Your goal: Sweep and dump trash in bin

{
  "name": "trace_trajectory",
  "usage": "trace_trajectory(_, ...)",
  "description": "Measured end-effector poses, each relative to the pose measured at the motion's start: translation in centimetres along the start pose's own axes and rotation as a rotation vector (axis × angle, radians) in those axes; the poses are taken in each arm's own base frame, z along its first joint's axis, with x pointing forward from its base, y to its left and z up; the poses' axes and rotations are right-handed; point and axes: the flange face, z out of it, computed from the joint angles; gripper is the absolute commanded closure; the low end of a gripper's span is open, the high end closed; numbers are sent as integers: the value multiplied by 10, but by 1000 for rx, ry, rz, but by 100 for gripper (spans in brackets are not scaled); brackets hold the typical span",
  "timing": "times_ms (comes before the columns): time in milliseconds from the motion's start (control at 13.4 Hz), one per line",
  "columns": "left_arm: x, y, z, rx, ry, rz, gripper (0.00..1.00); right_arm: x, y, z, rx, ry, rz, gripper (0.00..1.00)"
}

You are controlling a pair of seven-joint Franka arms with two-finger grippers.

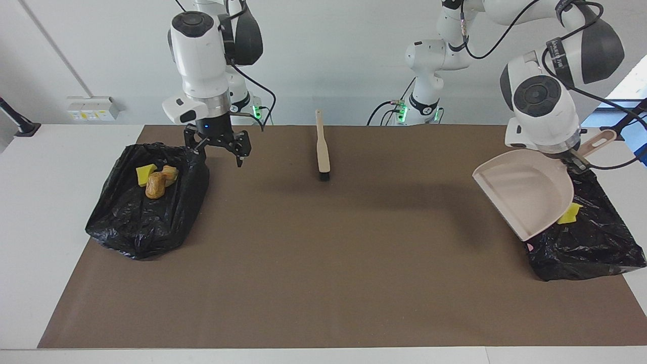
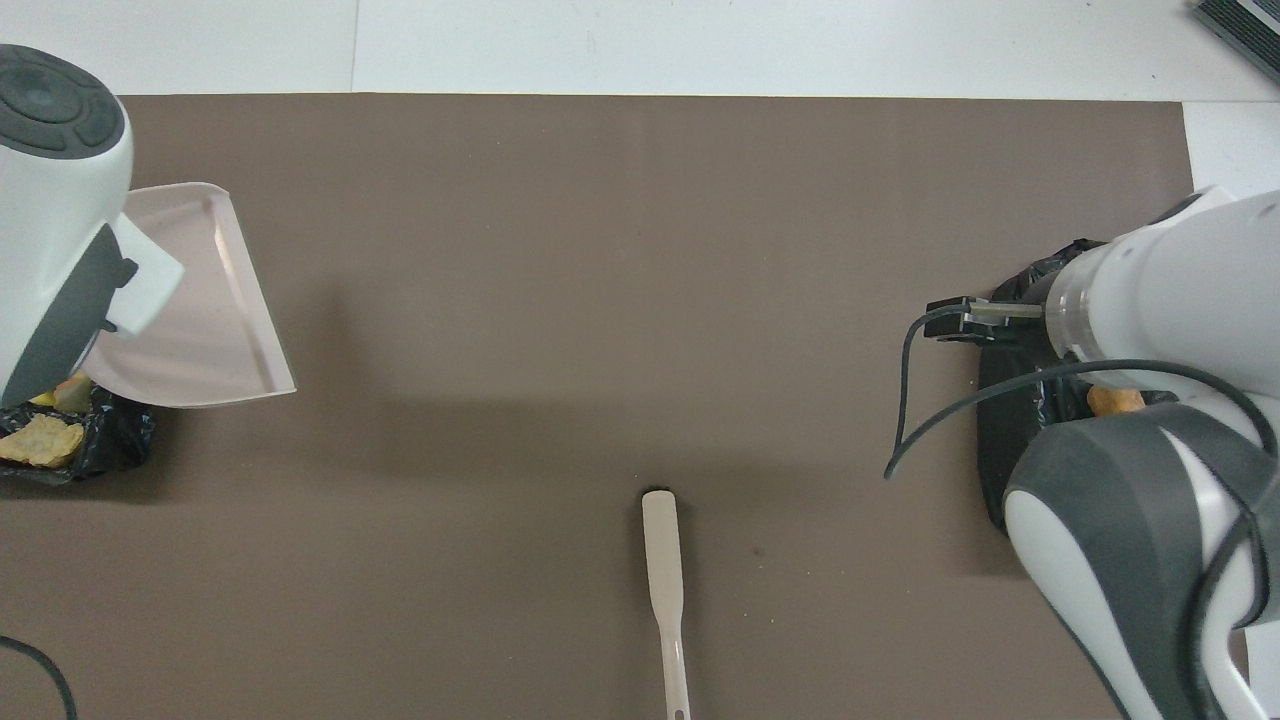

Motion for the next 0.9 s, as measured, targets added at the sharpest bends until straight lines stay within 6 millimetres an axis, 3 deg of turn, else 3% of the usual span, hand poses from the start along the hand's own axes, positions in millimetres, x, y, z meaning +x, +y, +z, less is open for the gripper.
trace_trajectory(374,88,59,-43,-91,132,-203,100,4,33,-47,-9,-6,41,0)
trace_trajectory(672,168,102,-63,-186,186,-357,100,-4,94,-87,-11,-11,-8,0)
trace_trajectory(896,207,114,-90,-250,247,-502,100,-11,133,-95,-4,-39,-102,0)
